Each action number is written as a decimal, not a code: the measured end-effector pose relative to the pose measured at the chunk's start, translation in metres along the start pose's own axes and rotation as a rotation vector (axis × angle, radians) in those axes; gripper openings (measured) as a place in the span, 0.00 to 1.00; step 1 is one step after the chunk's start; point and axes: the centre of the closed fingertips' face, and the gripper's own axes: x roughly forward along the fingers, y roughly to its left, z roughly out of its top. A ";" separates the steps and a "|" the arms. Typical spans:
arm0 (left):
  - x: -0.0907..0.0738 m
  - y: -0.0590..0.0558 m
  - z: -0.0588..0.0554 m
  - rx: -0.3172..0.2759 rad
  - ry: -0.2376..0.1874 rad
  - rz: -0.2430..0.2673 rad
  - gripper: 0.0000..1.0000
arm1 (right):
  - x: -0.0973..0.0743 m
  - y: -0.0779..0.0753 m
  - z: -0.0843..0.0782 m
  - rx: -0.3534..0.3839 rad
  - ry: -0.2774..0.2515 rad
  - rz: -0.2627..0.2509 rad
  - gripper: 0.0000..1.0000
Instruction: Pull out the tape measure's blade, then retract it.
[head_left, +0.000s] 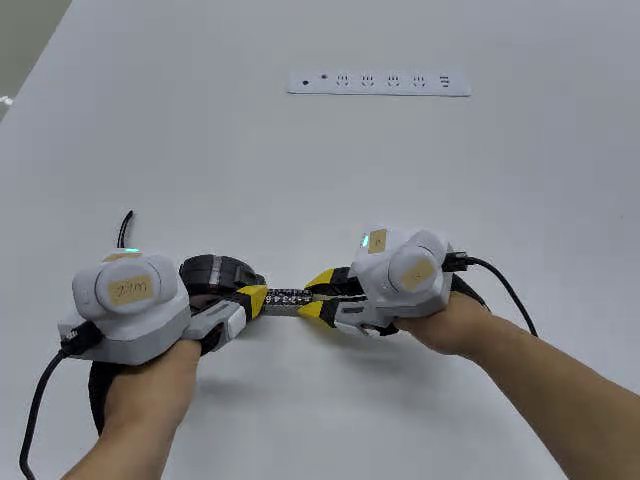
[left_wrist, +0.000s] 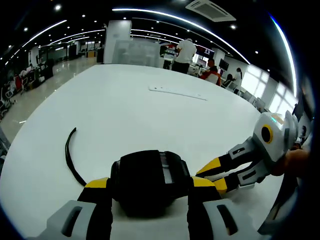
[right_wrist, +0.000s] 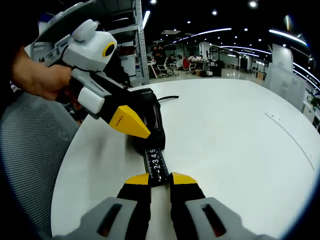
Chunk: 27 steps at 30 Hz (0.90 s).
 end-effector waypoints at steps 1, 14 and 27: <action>0.000 0.000 0.000 -0.001 0.000 0.000 0.57 | 0.001 0.000 0.001 -0.001 0.000 0.001 0.12; 0.000 0.001 0.000 -0.010 0.002 -0.004 0.57 | 0.018 0.004 0.013 -0.012 -0.009 0.015 0.12; 0.000 0.001 0.000 -0.021 -0.001 -0.009 0.57 | 0.027 0.008 0.018 -0.028 -0.008 0.021 0.13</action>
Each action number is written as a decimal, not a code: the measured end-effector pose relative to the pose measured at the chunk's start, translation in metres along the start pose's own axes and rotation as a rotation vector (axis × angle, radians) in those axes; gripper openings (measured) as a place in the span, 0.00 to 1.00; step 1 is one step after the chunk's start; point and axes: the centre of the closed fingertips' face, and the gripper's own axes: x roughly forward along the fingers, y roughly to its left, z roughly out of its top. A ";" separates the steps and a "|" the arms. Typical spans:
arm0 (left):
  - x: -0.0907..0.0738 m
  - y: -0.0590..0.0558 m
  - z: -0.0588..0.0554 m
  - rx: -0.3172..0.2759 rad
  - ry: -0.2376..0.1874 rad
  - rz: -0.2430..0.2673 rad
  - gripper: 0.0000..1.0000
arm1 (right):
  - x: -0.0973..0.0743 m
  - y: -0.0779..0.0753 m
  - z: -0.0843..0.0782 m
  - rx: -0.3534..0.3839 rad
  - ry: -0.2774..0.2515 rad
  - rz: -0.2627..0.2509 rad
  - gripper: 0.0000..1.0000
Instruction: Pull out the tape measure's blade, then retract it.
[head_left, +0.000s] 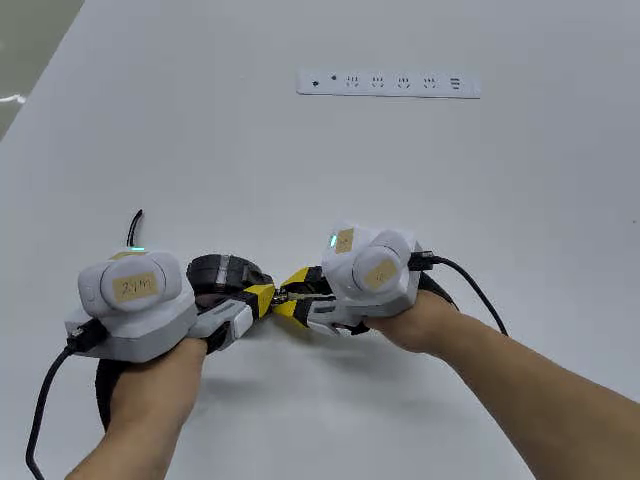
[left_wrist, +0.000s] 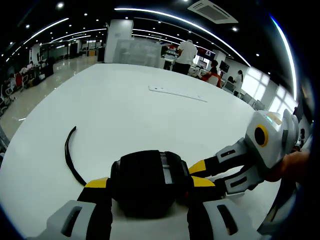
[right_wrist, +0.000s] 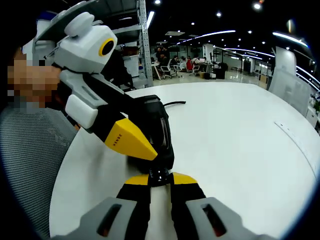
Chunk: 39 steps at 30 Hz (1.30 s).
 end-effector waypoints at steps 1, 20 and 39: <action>0.000 0.000 0.000 0.000 0.000 0.001 0.57 | 0.000 0.000 0.000 -0.002 0.000 0.000 0.13; 0.002 -0.001 -0.001 0.014 0.015 -0.002 0.58 | 0.001 0.001 -0.001 -0.031 0.023 0.003 0.14; 0.001 -0.002 -0.002 0.014 0.051 0.010 0.60 | 0.002 0.000 -0.001 -0.054 0.054 0.005 0.16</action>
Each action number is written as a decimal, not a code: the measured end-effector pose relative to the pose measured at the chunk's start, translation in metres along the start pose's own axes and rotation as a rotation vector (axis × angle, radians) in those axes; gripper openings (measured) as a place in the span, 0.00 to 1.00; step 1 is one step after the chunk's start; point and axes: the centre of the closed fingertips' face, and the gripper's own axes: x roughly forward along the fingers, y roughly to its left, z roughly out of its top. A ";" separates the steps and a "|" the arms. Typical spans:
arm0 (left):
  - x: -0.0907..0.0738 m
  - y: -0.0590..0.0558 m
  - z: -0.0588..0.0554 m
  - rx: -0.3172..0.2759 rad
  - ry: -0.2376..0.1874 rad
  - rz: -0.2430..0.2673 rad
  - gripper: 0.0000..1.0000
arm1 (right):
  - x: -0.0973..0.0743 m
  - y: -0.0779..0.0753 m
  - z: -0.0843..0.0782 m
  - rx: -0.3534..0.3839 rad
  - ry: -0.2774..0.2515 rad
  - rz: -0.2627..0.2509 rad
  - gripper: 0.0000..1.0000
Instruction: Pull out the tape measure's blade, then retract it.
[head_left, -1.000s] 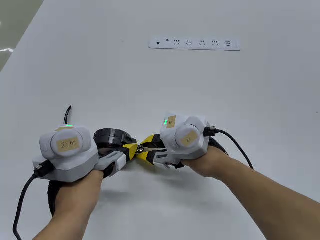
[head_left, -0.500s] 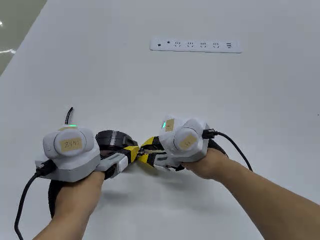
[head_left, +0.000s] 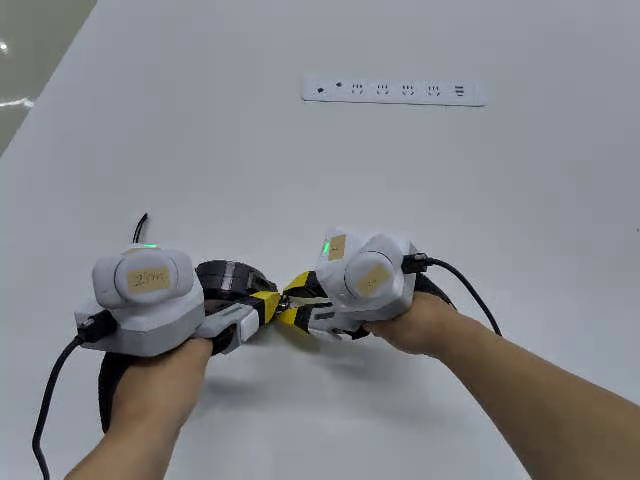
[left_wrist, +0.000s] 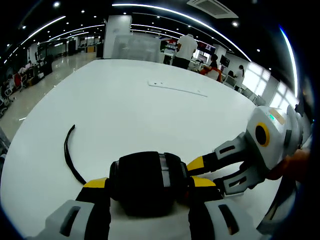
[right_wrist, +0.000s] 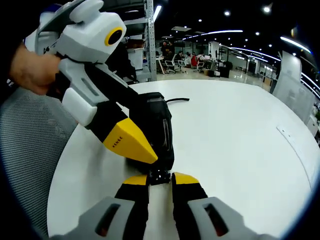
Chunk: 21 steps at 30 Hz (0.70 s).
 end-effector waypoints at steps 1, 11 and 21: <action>0.000 0.000 0.000 0.001 0.000 0.000 0.60 | 0.000 0.000 0.000 -0.001 0.001 0.000 0.16; 0.000 0.000 0.000 0.003 0.003 -0.002 0.60 | -0.002 -0.003 0.002 -0.009 -0.004 -0.016 0.21; -0.003 -0.002 0.001 0.021 -0.002 -0.011 0.60 | -0.006 -0.005 0.005 -0.002 -0.017 -0.032 0.25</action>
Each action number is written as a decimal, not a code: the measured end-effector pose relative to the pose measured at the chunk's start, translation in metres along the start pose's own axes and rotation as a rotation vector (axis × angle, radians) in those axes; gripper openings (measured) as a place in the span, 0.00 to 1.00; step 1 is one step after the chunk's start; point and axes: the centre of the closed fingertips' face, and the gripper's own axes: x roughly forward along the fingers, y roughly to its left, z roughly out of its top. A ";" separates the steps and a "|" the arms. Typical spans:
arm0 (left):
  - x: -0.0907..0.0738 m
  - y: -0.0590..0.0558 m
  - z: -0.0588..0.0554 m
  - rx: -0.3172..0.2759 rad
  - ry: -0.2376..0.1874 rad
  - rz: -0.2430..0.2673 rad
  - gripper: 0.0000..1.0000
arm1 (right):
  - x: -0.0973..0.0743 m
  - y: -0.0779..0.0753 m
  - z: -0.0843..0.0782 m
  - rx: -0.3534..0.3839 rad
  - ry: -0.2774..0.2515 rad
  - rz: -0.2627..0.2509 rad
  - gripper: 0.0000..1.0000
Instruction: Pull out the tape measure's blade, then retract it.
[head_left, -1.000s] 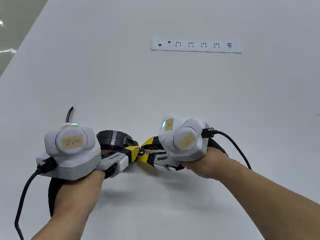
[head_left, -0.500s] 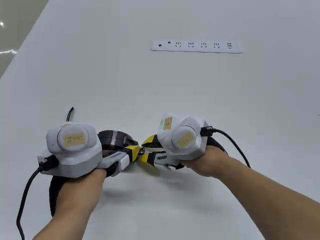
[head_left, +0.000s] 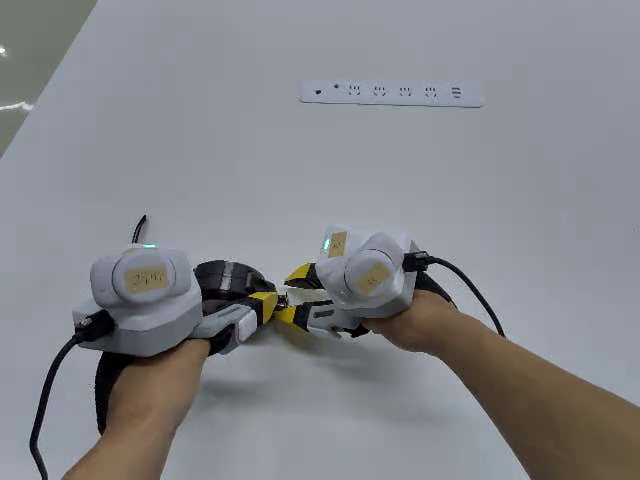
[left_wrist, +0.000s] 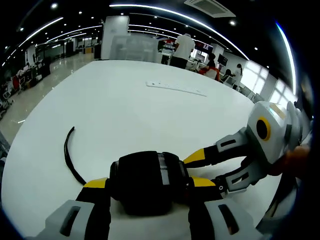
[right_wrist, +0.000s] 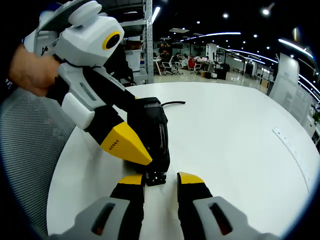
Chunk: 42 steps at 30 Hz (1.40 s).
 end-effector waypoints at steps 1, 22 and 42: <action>-0.001 0.000 0.000 0.005 0.001 -0.002 0.59 | -0.001 0.000 0.000 -0.001 0.000 -0.001 0.25; -0.016 0.004 -0.003 0.124 -0.018 -0.051 0.61 | -0.027 -0.004 -0.018 0.019 0.018 -0.045 0.33; -0.028 0.004 -0.014 0.229 -0.038 -0.202 0.67 | -0.099 -0.011 -0.052 0.058 0.022 -0.171 0.39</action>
